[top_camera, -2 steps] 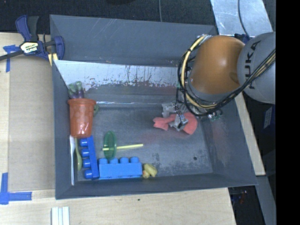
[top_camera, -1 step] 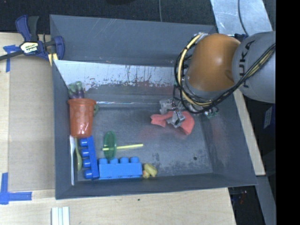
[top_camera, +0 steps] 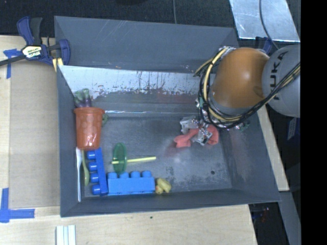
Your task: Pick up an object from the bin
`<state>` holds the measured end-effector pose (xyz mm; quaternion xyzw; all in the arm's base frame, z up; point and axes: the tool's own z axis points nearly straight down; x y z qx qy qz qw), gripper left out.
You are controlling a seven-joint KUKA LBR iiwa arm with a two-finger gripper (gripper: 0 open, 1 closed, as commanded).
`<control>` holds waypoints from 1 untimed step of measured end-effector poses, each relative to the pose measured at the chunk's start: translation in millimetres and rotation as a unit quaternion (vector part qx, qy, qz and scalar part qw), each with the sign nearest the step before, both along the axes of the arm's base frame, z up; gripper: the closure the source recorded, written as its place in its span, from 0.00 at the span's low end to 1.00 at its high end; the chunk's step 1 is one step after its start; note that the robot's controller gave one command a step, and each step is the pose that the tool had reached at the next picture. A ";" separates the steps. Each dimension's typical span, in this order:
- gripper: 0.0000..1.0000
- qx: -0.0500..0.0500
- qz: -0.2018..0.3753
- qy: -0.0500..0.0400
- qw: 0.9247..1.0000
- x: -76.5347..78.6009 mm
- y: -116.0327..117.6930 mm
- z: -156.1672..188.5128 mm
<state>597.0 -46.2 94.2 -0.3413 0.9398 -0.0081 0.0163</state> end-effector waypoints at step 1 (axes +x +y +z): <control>1.00 0.000 0.039 0.002 0.999 -0.4 6.4 75.3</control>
Offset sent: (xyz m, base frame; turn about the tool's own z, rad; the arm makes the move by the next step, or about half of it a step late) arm 0.0063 0.0028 0.1692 -0.1446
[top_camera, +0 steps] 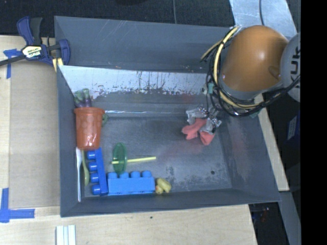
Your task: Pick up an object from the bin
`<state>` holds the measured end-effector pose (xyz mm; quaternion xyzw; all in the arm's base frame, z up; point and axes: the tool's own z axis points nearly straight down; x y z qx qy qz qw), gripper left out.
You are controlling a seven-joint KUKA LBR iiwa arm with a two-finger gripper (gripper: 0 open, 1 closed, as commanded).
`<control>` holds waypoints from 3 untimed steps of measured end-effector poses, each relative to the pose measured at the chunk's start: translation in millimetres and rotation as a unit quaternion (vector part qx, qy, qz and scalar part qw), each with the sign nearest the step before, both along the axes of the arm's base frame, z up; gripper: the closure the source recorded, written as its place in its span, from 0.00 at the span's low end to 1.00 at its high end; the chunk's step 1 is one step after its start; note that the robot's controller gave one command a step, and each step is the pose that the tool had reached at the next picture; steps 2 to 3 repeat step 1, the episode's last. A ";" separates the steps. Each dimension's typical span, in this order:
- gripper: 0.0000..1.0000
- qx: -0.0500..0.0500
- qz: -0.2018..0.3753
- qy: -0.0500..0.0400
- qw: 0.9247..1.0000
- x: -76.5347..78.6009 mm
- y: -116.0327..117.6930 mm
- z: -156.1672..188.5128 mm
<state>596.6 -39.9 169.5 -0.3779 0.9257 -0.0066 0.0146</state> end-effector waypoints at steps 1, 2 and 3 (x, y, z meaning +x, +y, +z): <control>1.00 -0.002 0.023 0.002 1.000 5.5 -2.6 76.2; 1.00 -0.002 0.023 0.002 1.000 5.5 -2.6 76.2; 1.00 -0.002 0.023 0.002 1.000 5.5 -2.6 76.2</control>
Offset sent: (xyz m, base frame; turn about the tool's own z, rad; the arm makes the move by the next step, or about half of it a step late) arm -0.0110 0.0129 0.2669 -0.0396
